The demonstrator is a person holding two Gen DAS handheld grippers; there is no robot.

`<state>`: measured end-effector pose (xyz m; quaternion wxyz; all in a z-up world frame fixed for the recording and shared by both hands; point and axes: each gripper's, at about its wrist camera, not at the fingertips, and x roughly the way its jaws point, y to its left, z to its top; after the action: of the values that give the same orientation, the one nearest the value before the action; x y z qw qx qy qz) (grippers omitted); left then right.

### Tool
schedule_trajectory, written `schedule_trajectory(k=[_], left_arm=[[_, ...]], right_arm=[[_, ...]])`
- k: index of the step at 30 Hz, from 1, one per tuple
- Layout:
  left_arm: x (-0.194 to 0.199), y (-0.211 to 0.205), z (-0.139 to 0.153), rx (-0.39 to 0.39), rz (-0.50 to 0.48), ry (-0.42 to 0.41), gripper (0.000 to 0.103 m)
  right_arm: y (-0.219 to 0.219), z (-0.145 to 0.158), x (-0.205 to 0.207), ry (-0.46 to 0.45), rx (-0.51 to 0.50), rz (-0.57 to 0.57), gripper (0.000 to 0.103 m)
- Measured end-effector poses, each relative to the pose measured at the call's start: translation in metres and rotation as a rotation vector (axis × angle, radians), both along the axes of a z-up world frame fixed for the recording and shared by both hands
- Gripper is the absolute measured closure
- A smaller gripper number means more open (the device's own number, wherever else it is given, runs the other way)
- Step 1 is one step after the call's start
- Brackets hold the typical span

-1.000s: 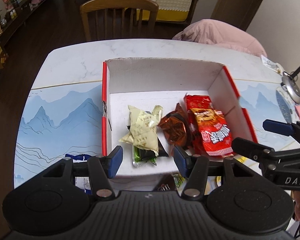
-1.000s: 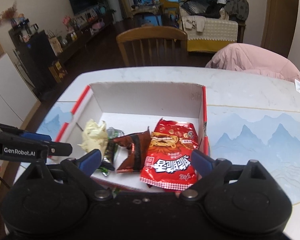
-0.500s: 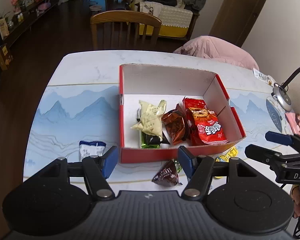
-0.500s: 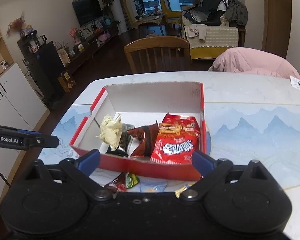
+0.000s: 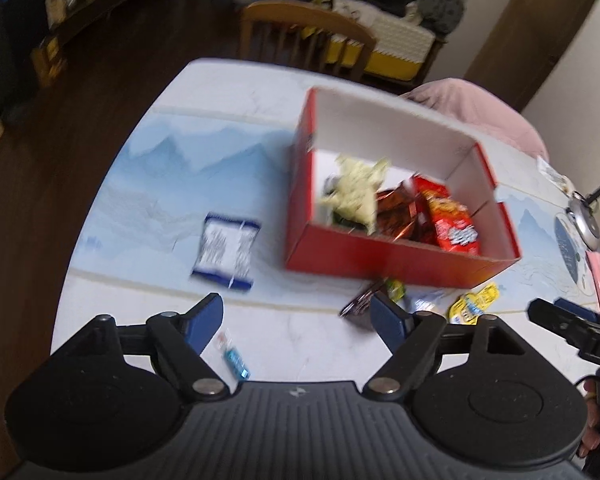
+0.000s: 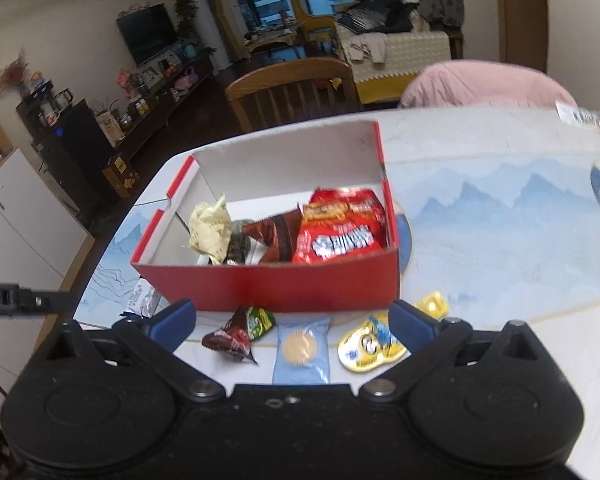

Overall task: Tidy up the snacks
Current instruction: 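Move left tool toward the blue wrapped candy while right tool approaches the yellow cartoon packet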

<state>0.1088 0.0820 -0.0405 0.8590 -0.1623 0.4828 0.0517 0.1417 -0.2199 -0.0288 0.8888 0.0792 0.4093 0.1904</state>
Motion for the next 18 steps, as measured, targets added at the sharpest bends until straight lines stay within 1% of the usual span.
schedule_trajectory(k=[5, 10, 14, 18], left_arm=[[-0.009, 0.022, -0.029, -0.074, 0.096, 0.117, 0.023], [-0.012, 0.034, -0.051, -0.098, 0.177, 0.186, 0.023], [-0.009, 0.033, -0.067, -0.123, 0.199, 0.243, 0.023], [-0.003, 0.029, -0.078, -0.111, 0.21, 0.275, 0.023]], right_arm=[[-0.009, -0.029, -0.003, 0.093, 0.016, -0.053, 0.0], [-0.012, -0.057, 0.005, 0.145, -0.031, -0.116, 0.0], [-0.017, -0.075, 0.017, 0.179, -0.042, -0.189, 0.001], [-0.019, -0.087, 0.032, 0.22, -0.045, -0.267, 0.002]])
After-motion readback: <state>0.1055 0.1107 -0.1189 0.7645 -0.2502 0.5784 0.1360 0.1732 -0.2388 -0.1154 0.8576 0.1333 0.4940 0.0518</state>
